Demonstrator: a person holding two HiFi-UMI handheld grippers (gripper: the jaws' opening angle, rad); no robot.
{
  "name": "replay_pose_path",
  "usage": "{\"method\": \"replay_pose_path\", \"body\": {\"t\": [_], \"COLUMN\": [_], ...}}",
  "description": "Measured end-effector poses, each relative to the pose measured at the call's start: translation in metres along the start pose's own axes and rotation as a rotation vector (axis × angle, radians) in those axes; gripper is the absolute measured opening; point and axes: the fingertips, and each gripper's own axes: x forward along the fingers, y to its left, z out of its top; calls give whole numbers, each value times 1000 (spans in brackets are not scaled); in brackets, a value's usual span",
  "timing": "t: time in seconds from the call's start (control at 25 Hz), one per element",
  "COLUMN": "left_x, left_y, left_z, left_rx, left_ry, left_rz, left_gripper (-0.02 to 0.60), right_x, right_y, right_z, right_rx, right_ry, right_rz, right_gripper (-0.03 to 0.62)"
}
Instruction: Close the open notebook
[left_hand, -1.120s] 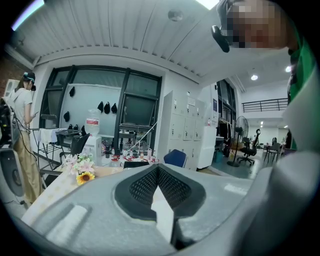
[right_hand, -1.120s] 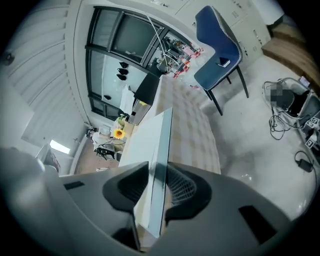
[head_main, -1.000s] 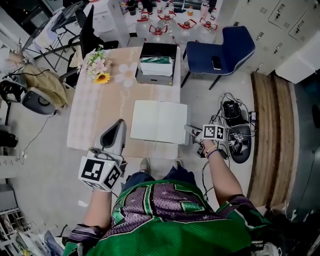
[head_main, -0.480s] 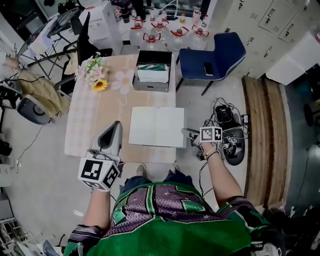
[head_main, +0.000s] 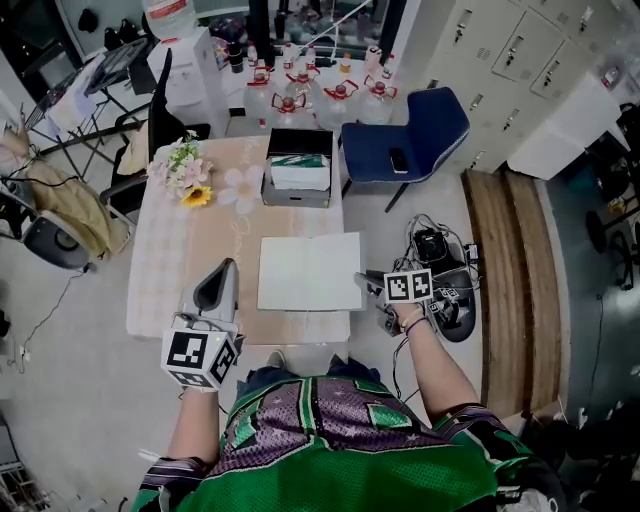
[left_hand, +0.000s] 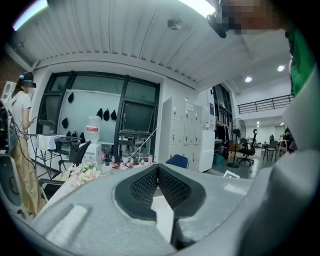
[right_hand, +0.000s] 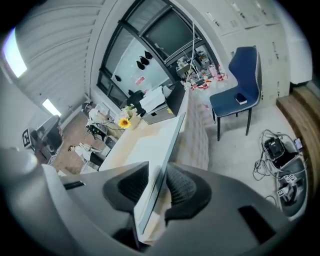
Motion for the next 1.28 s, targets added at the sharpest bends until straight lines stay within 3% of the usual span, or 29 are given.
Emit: {"method": "replay_pose_path", "body": {"t": [0.64,1.28], "left_x": [-13,-22], "left_y": [30,66], "left_z": [12,13], "left_rx": [-23,-17], "left_ry": [-48,-41], "left_rz": [-72,-150], "left_gripper": [15,15], "right_x": [6,35], "right_y": [67,120], "right_z": [21,22], "right_rx": [-133,-115], "right_ry": [-47,-125], "right_rz": [-50,-41], "right_gripper": [110,110]}}
